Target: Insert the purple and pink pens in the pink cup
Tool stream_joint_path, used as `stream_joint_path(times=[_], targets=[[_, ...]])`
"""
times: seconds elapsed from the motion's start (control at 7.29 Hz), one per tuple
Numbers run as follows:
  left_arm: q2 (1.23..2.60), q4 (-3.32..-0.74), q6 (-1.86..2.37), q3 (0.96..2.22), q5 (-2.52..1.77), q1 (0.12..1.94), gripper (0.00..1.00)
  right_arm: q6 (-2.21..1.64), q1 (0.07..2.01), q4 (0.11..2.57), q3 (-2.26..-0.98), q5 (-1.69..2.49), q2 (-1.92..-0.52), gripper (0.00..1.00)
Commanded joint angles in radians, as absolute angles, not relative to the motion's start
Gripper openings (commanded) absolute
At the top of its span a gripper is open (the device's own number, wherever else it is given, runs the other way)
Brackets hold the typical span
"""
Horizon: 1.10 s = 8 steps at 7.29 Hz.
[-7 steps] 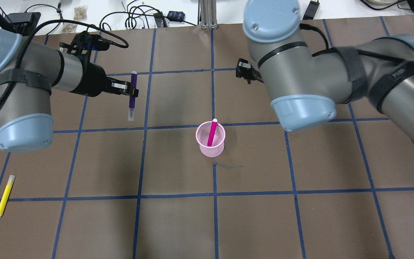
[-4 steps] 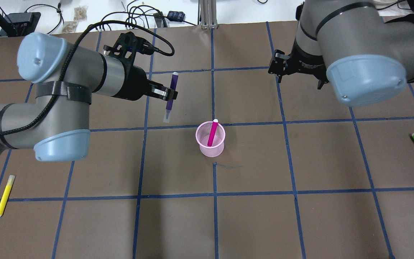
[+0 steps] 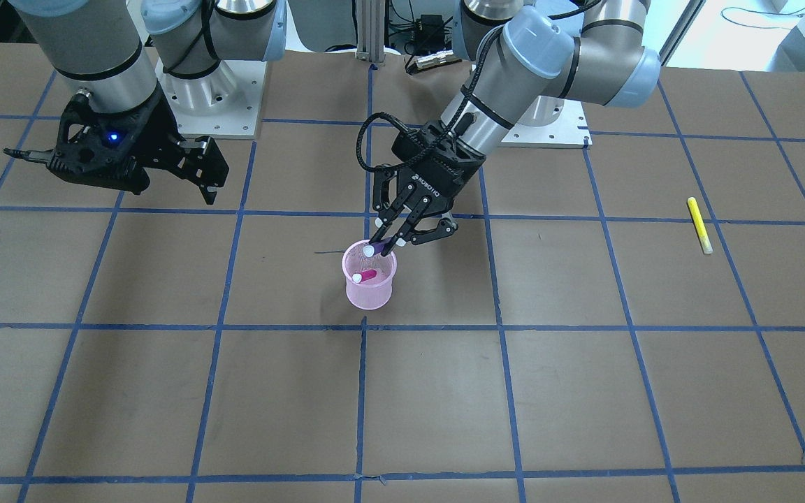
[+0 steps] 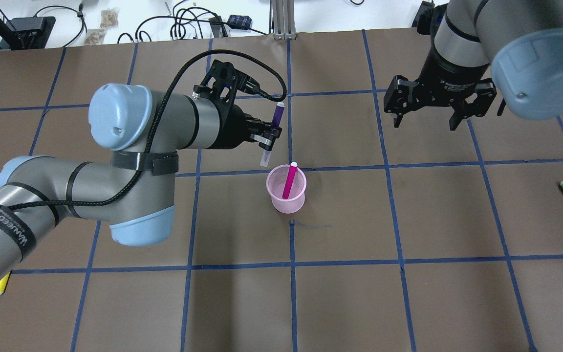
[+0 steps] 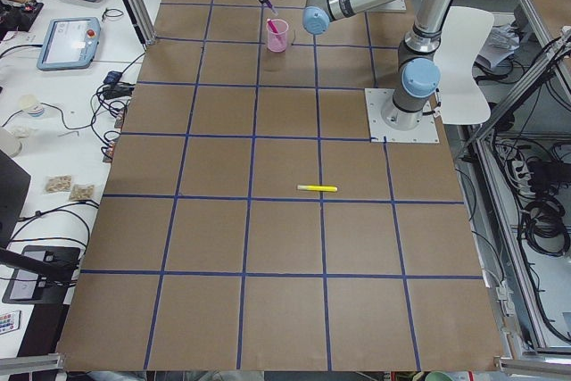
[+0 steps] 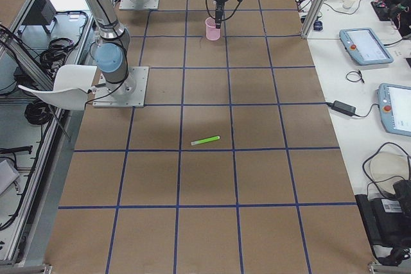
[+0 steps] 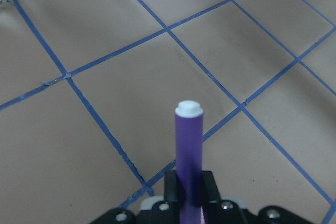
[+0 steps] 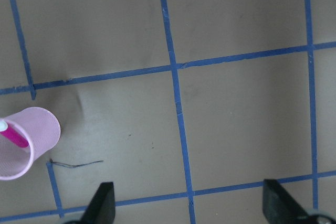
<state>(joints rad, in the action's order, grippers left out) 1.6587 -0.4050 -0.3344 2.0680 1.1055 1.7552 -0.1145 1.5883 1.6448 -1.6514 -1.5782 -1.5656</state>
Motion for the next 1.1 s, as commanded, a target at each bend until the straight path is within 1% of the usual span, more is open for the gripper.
stream_joint_path(times=[0.0, 0.14, 0.41, 0.96], targets=[[1.715, -0.273, -0.313, 2.105, 1.126, 1.796, 0.00, -0.054, 1.575, 1.640, -1.660, -1.560, -1.568, 1.00], [1.741, -0.197, -0.299, 2.111, 1.126, 1.796, 0.00, -0.052, 1.577, 1.640, -1.655, -1.572, -1.572, 1.00], [1.784, -0.032, -0.278, 2.170, 1.124, 1.795, 0.00, -0.046, 1.580, 1.654, -1.652, -1.612, -1.577, 1.00], [1.871, 0.095, -0.273, 2.193, 1.126, 1.796, 0.00, -0.041, 1.583, 1.637, -1.658, -1.589, -1.589, 1.00]])
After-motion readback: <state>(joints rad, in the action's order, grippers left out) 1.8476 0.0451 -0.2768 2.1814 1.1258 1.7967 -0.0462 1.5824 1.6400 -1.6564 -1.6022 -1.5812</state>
